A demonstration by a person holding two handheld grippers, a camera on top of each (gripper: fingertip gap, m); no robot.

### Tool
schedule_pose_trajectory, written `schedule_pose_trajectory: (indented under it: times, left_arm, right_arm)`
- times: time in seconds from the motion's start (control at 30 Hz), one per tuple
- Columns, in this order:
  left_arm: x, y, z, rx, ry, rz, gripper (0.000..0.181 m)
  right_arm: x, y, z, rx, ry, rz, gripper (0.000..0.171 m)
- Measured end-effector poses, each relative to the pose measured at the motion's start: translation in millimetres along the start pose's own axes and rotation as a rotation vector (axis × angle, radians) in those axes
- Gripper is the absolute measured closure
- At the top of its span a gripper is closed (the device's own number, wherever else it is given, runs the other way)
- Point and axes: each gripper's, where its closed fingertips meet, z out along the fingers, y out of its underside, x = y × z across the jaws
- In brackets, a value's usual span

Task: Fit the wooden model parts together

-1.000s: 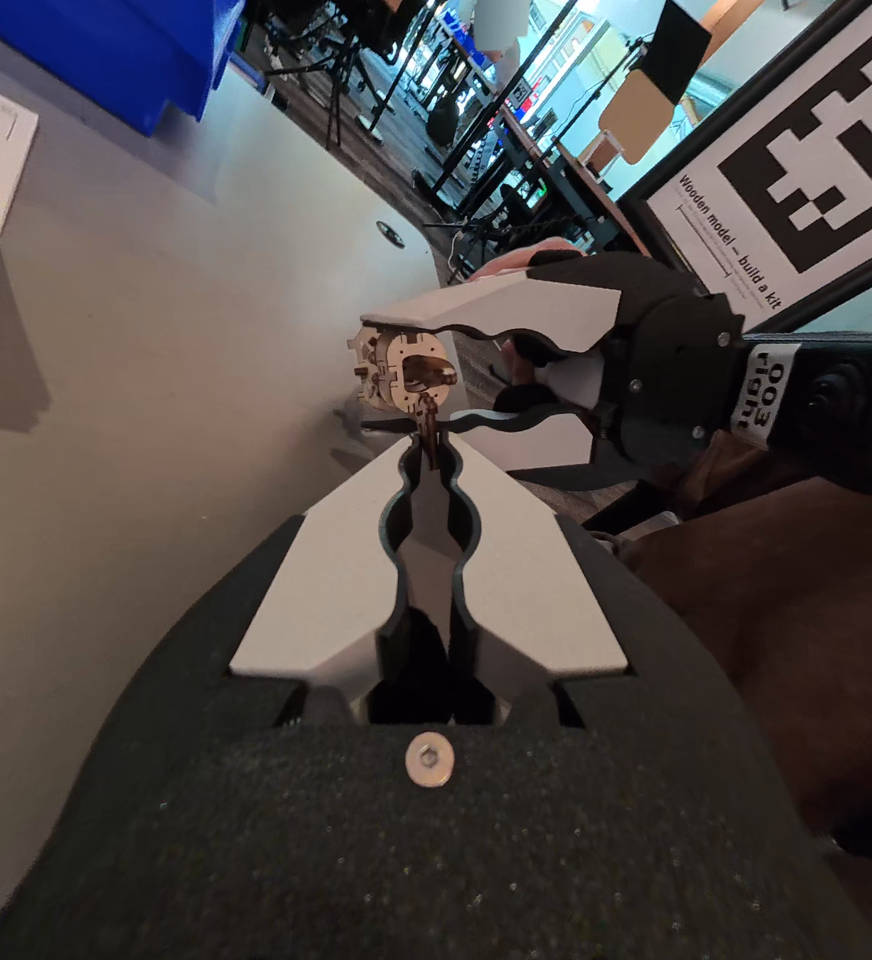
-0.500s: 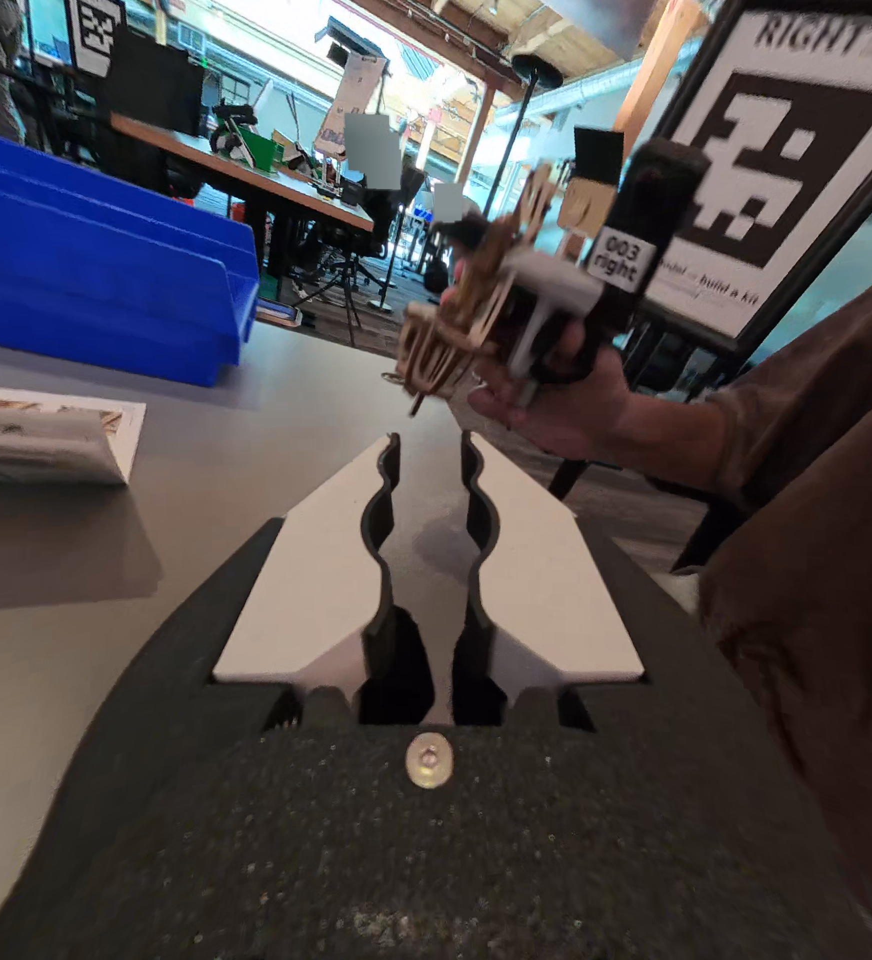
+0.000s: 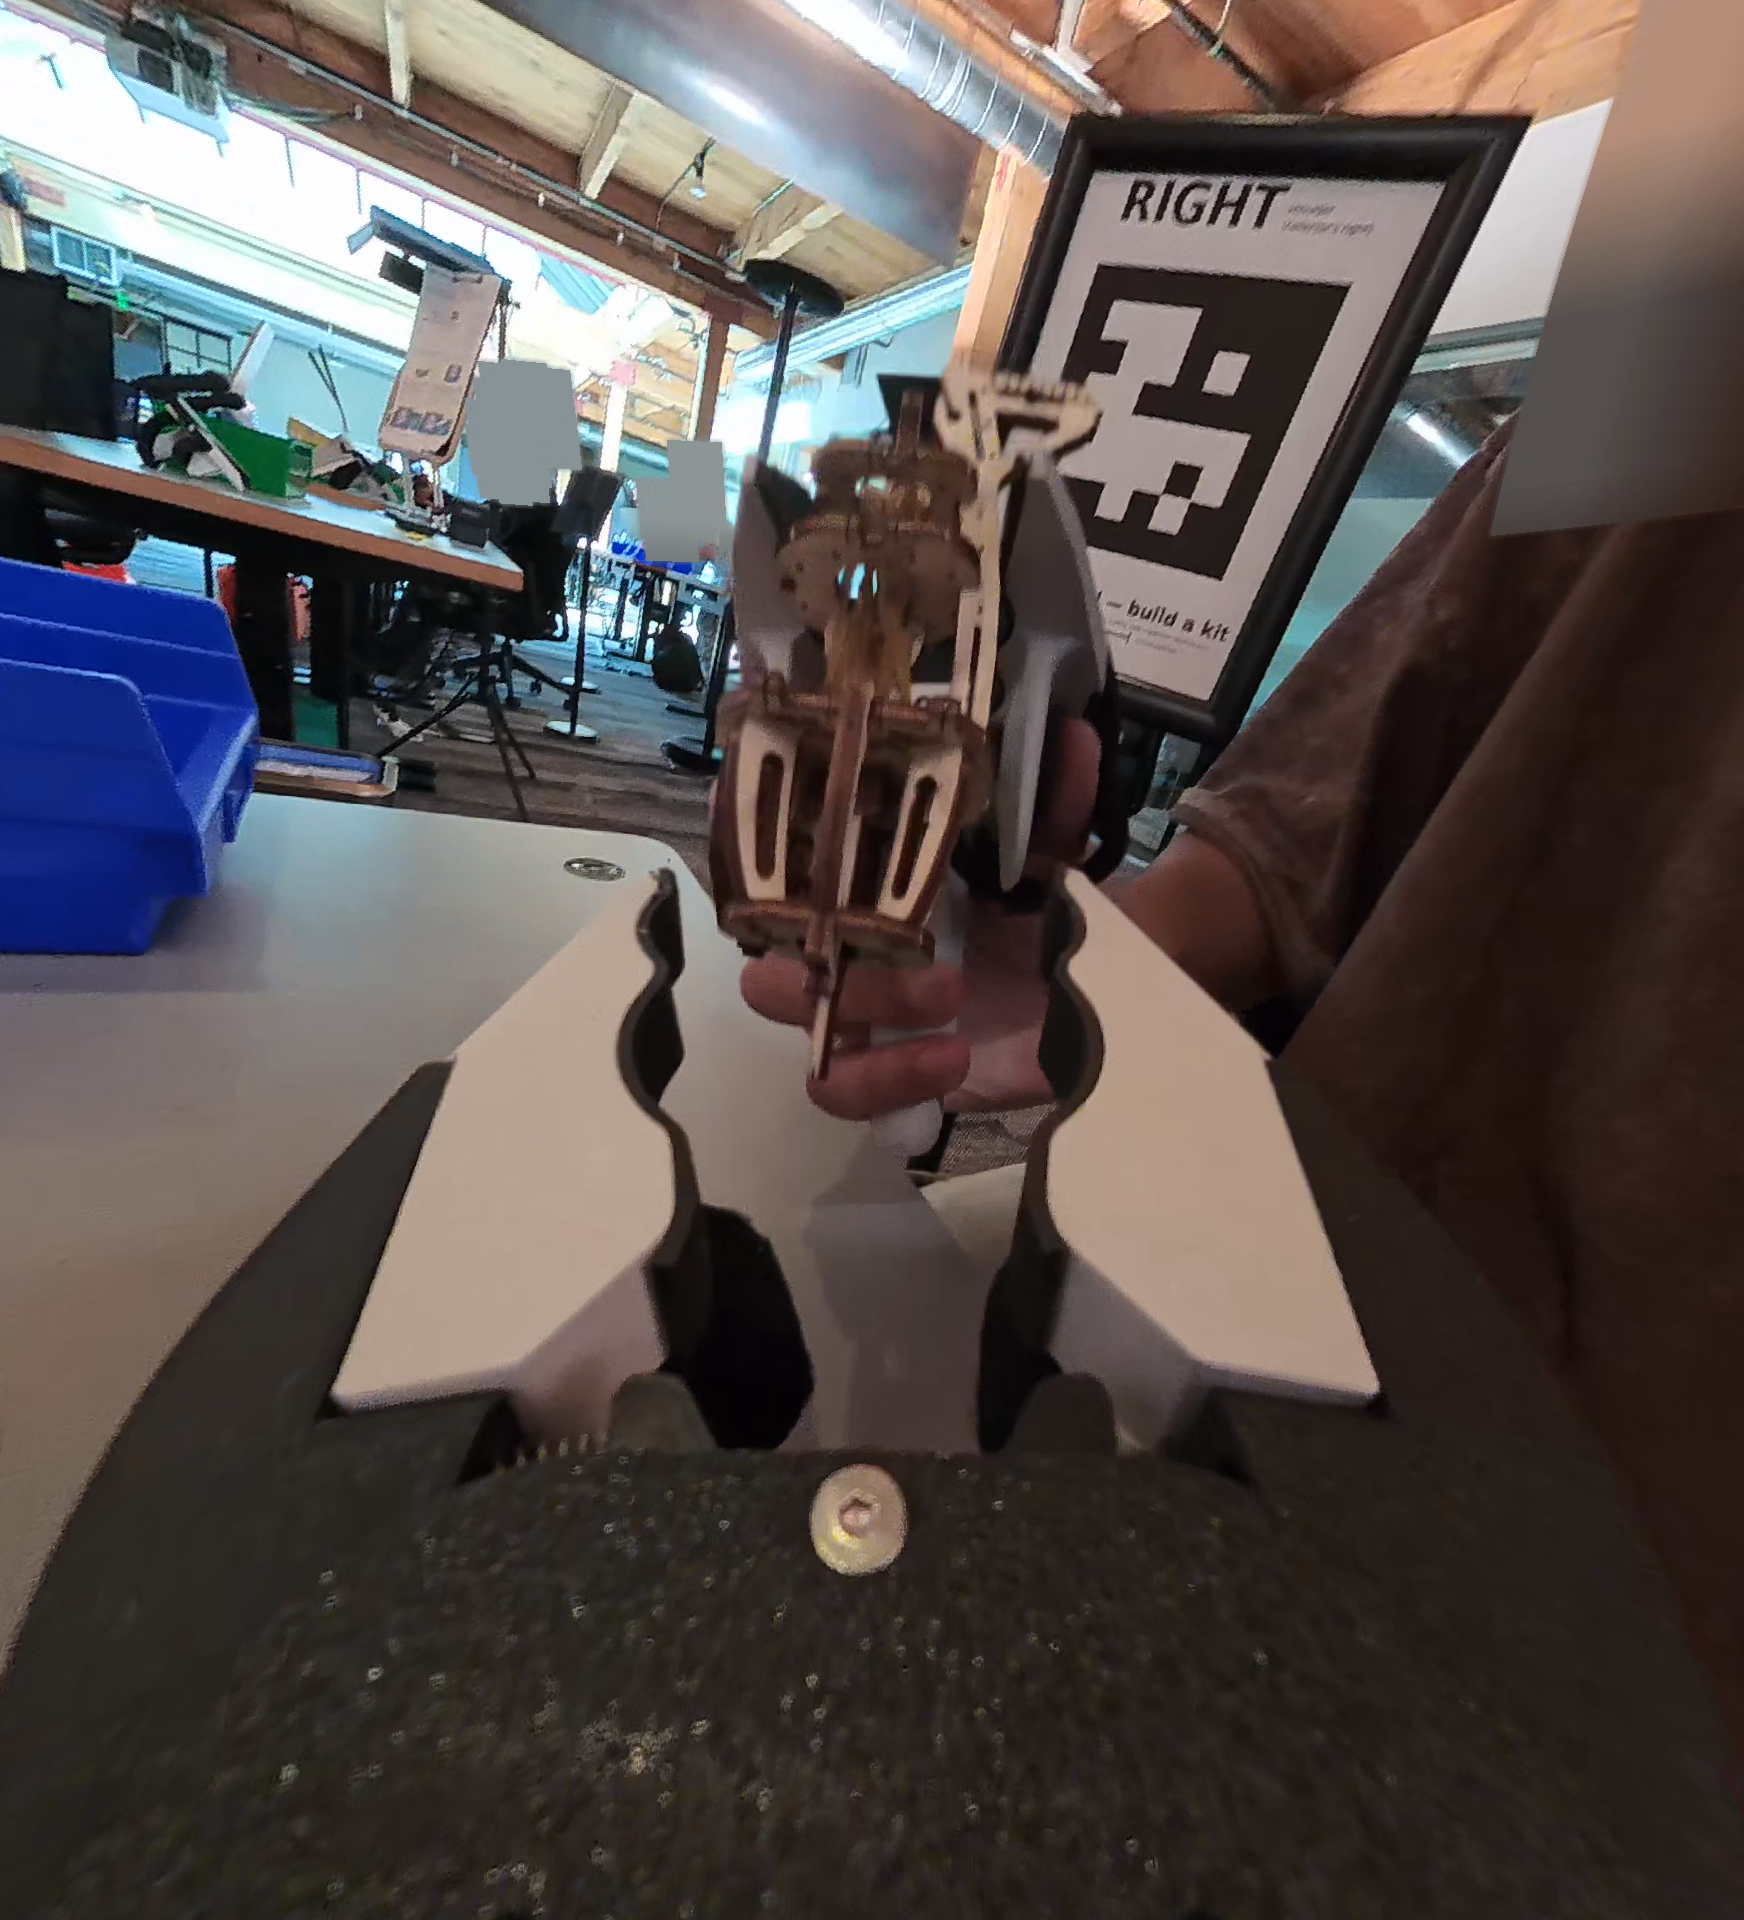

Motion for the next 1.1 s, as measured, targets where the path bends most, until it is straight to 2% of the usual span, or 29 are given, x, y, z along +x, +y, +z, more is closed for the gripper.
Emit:
schedule_pose_trajectory:
  times: [0.2, 0.33, 0.57, 0.63, 0.73, 0.8, 0.87, 1.0, 1.1]
  left_arm:
    - [2.4, -10.0, -4.1, 0.066, 0.034, -0.057, 0.120]
    - [-3.5, -1.5, -3.2, 0.006, -0.020, -0.023, 0.134]
    - [-8.3, 1.1, -6.1, -0.048, -0.093, 0.060, 0.135]
    - [-16.4, 2.6, -8.9, -0.084, -0.172, 0.141, 0.135]
    - [-26.5, 7.2, -12.5, -0.166, -0.280, 0.300, 0.135]
    - [-31.7, 10.3, -14.3, -0.219, -0.341, 0.417, 0.135]
    - [-34.1, 9.6, -15.6, -0.246, -0.390, 0.523, 0.135]
    - [-45.6, 8.4, -22.3, -0.351, -0.537, 0.770, 0.135]
    - [-46.3, 14.6, -21.0, -0.406, -0.548, 0.859, 0.135]
  right_arm:
    - [3.6, 17.9, -2.2, -0.042, 0.001, 0.029, 0.135]
    - [5.8, 26.2, -5.1, -0.066, -0.003, 0.036, 0.133]
    - [9.8, 30.4, -9.7, -0.122, -0.011, 0.048, 0.133]
    - [18.1, 35.3, -14.8, -0.182, 0.019, 0.034, 0.131]
    - [31.0, 55.5, -26.3, -0.360, 0.070, -0.020, 0.120]
    - [35.0, 67.2, -34.3, -0.477, 0.098, -0.055, 0.120]
    - [34.3, 69.6, -37.4, -0.519, 0.111, -0.057, 0.126]
    - [33.5, 81.5, -46.1, -0.635, 0.144, 0.108, 0.140]
    - [30.8, 81.2, -44.0, -0.613, 0.141, 0.285, 0.144]
